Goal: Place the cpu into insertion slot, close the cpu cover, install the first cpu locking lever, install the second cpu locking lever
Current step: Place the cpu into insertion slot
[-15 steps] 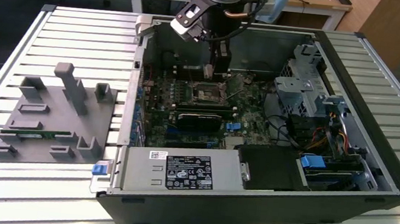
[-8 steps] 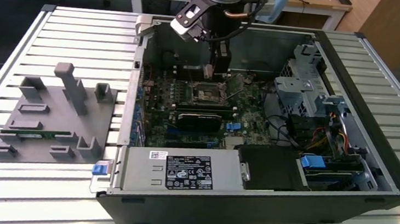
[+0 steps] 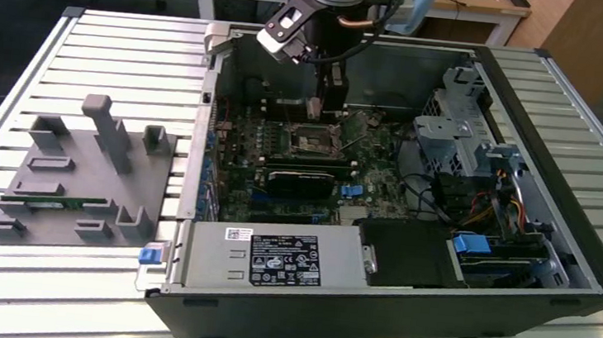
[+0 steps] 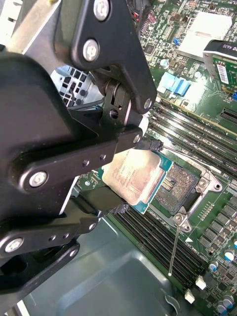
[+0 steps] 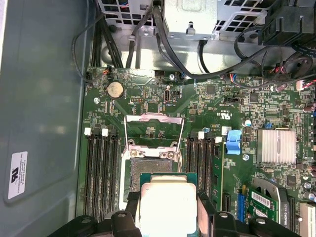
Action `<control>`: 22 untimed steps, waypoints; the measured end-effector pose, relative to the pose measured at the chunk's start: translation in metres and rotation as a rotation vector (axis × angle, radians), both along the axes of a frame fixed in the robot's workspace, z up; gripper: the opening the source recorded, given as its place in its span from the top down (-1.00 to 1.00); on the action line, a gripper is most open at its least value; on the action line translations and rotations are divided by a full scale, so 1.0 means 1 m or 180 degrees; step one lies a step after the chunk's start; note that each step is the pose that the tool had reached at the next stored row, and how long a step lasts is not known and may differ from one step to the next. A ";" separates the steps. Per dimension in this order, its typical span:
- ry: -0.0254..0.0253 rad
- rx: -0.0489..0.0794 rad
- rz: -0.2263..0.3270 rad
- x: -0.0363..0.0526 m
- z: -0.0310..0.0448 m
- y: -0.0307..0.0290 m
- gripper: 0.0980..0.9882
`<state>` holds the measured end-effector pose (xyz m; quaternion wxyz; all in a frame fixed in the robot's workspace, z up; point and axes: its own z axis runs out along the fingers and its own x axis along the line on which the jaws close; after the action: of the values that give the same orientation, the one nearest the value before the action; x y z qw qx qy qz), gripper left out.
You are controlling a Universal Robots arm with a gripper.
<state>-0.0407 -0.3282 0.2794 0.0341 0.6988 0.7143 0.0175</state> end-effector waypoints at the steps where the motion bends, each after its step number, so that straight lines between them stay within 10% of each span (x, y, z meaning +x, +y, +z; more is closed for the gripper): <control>1: 0.0000 0.0000 0.0000 0.0000 -0.0001 0.0000 0.00; 22: 0.0000 0.0000 0.0000 0.0000 -0.0033 0.0023 0.00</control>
<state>-0.0407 -0.3259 0.2761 0.0341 0.6987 0.7144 0.0175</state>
